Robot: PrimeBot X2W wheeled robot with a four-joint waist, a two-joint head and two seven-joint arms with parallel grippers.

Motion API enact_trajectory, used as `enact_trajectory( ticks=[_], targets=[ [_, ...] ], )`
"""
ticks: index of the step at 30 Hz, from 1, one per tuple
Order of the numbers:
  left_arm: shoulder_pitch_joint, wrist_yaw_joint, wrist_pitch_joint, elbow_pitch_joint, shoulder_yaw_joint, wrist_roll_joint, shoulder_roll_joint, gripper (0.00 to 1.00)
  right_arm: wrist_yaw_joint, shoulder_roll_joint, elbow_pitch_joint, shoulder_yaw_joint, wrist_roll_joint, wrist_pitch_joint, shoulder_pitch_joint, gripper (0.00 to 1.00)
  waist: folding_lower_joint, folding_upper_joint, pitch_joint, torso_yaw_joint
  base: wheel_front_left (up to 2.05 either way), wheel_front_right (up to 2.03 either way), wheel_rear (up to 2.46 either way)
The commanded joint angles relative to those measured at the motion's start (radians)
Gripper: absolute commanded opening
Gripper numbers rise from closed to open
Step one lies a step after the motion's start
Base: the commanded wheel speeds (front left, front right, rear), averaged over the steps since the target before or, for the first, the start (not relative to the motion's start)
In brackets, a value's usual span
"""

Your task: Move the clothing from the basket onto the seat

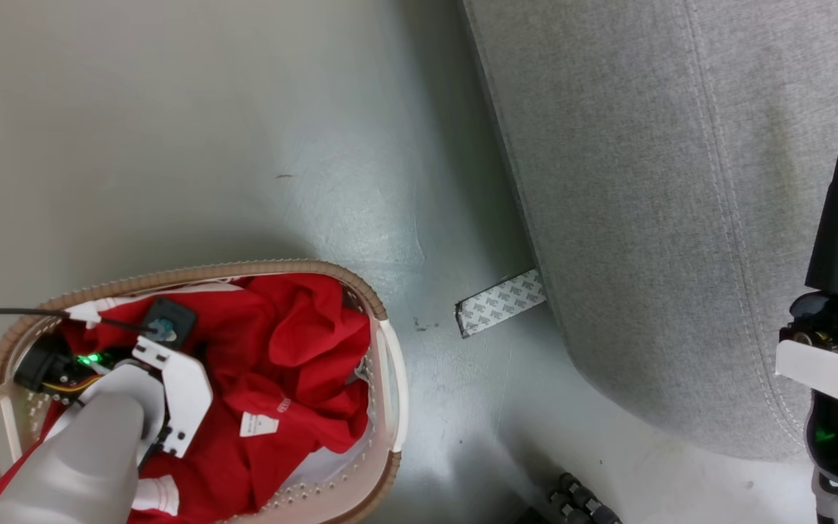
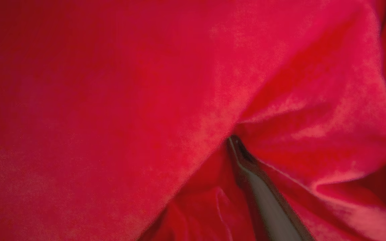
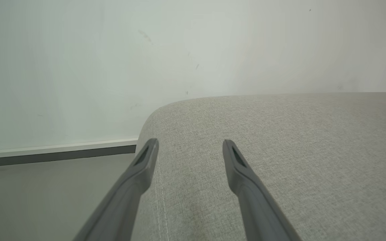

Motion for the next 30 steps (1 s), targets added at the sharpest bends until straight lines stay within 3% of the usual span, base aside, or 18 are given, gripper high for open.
enact_trajectory(
  ticks=[1,9,21,30],
  targets=[
    [0.008,-0.007,0.003,0.021,-0.016,-0.014,-0.002,0.00,-0.002,0.001,0.001,0.009,0.010,0.001,-0.011,1.00,0.0001,0.0000,-0.004,-0.004,0.00,0.00,0.00],
    [0.019,-0.006,-0.045,0.038,-0.054,-0.070,-0.025,0.00,-0.002,0.000,0.023,0.019,-0.014,0.001,-0.014,1.00,0.0001,0.0000,-0.068,0.023,0.00,0.00,0.00],
    [0.140,-0.005,-0.148,0.047,-0.077,-0.166,-0.129,0.00,-0.002,0.000,0.081,0.041,-0.063,0.001,0.026,1.00,0.0001,0.0000,-0.346,0.115,0.00,0.00,0.00],
    [0.224,-0.003,-0.191,-0.025,-0.063,-0.245,-0.186,0.00,-0.002,0.000,0.124,0.048,-0.099,0.001,0.083,1.00,0.0001,0.0000,-0.540,0.201,0.00,0.00,0.00]
  ],
)
